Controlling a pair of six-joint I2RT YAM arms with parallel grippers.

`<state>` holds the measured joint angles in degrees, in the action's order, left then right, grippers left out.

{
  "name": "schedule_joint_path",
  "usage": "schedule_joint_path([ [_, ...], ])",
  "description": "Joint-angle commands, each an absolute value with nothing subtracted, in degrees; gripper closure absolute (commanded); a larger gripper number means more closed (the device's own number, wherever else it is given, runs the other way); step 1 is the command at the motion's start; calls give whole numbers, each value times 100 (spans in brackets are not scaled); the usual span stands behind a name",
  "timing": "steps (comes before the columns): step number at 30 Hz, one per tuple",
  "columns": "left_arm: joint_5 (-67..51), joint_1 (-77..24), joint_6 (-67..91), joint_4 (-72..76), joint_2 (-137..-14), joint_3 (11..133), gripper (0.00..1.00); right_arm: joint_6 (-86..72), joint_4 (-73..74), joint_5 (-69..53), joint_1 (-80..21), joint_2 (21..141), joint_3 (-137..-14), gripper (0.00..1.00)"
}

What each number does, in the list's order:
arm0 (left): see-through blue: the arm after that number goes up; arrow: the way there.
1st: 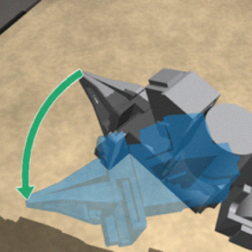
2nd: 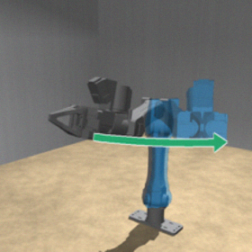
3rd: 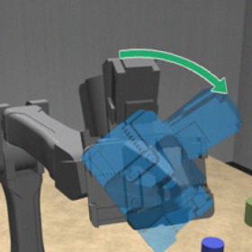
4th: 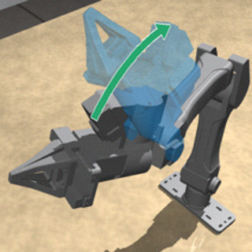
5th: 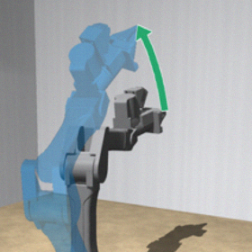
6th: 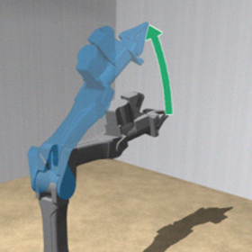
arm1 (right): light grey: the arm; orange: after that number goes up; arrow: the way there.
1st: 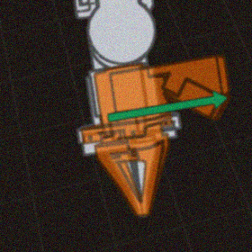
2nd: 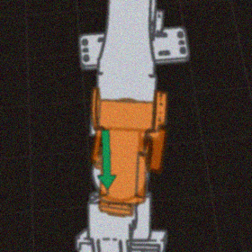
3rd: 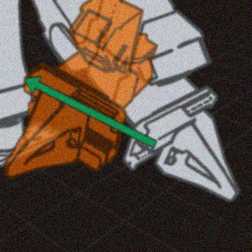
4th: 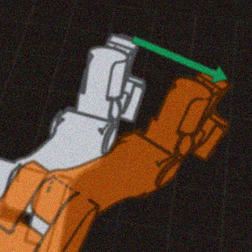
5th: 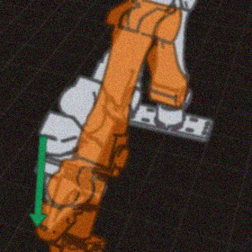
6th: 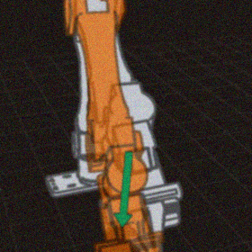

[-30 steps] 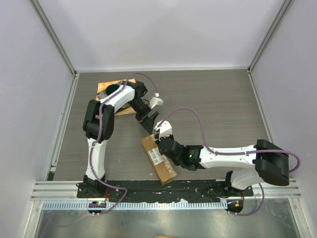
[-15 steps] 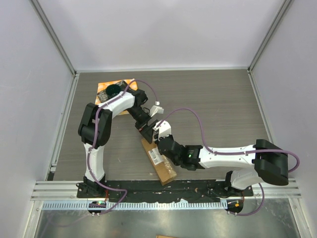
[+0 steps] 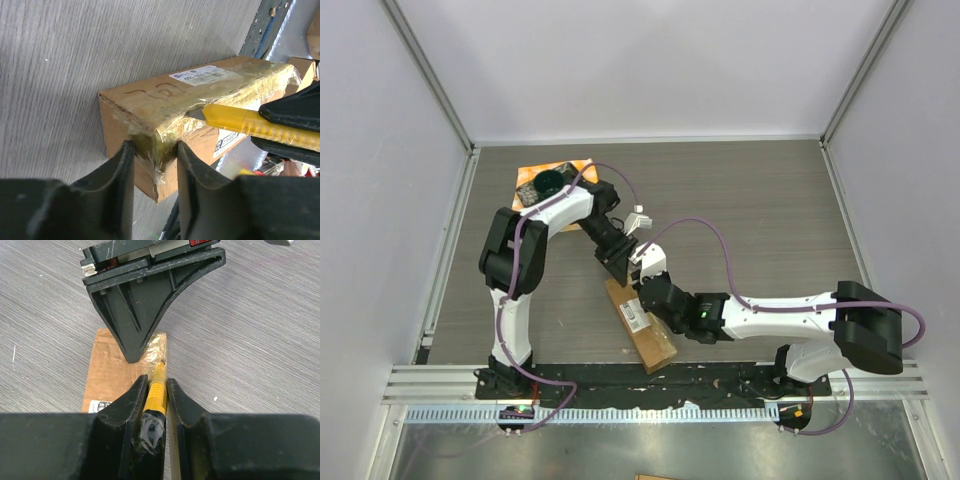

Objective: Unpack the express box
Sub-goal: Cut the express box at the center of the board.

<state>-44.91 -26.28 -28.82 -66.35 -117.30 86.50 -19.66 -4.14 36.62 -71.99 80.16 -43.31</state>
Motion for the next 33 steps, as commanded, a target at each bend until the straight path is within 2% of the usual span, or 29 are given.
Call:
schedule_joint_path([
  [1,-4315,-2593,-3067,-6530,-12023,8920,75,-2101,835,3164,-7189,8429,-3929,99],
  [2,-4342,-2593,-3076,-6643,-12102,8964,84,-2109,835,3155,-7189,8429,-3937,99],
  [6,-4263,-2593,-2927,-6601,-12199,9026,100,-2214,1115,3050,-7198,8411,-4043,99],
  [15,-3859,-2593,-2268,-6065,-12252,8903,100,-2680,1739,2795,-7312,7717,-3876,99],
  [33,-2848,-2584,-1740,-5502,-12305,8727,100,-3630,3155,3173,-8165,7471,-4377,99],
])
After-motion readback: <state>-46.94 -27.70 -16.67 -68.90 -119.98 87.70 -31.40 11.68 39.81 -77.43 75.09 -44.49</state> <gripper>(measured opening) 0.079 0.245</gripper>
